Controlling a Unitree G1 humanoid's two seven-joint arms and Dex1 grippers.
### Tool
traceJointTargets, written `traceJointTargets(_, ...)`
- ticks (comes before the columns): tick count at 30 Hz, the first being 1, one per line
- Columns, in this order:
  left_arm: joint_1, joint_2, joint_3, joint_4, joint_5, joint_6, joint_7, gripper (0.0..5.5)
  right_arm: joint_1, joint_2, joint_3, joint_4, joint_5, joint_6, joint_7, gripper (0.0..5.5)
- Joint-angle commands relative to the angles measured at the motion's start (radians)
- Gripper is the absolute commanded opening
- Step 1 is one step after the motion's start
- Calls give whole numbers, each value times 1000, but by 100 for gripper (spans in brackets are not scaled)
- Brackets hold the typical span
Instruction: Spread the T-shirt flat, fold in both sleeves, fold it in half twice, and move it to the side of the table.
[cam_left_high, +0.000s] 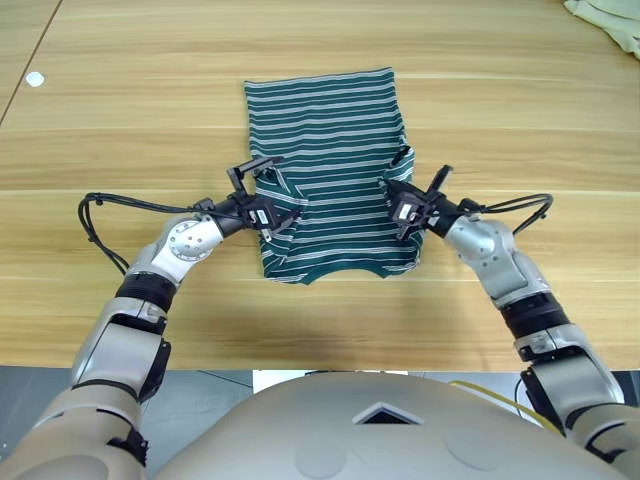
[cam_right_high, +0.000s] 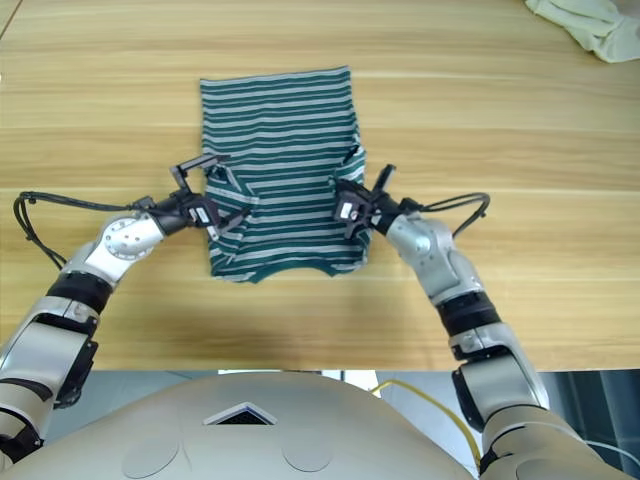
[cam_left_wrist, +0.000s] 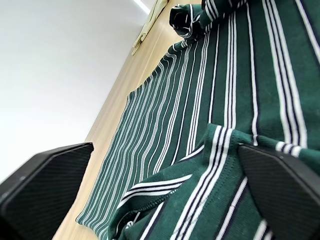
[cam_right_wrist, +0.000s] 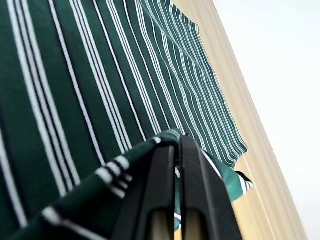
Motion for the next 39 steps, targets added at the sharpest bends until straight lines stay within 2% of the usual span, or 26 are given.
traceJointTargets(1, 18, 5, -16, 6, 22, 18, -13, 540, -26, 32, 17, 10, -12, 25, -7, 1)
traceJointTargets(16, 9, -7, -21, 12, 24, 22, -13, 540, -57, 54, 49, 105, -33, 19, -24, 1)
traceJointTargets(21, 7, -8, -20, 14, 24, 21, -11, 540, -58, 62, 41, 106, 3, -9, -9, 83)
traceJointTargets(27, 10, -10, -19, 9, 18, 17, -14, 540, -13, 75, 9, -36, 186, -128, 60, 188)
traceJointTargets(33, 11, -13, -12, -3, -7, 9, -28, 540, -10, 86, -29, -99, 309, -137, 102, 282)
traceJointTargets(39, 47, 19, 37, -98, -196, -33, -139, 540, -10, -65, -203, -124, 345, -133, 105, 380)
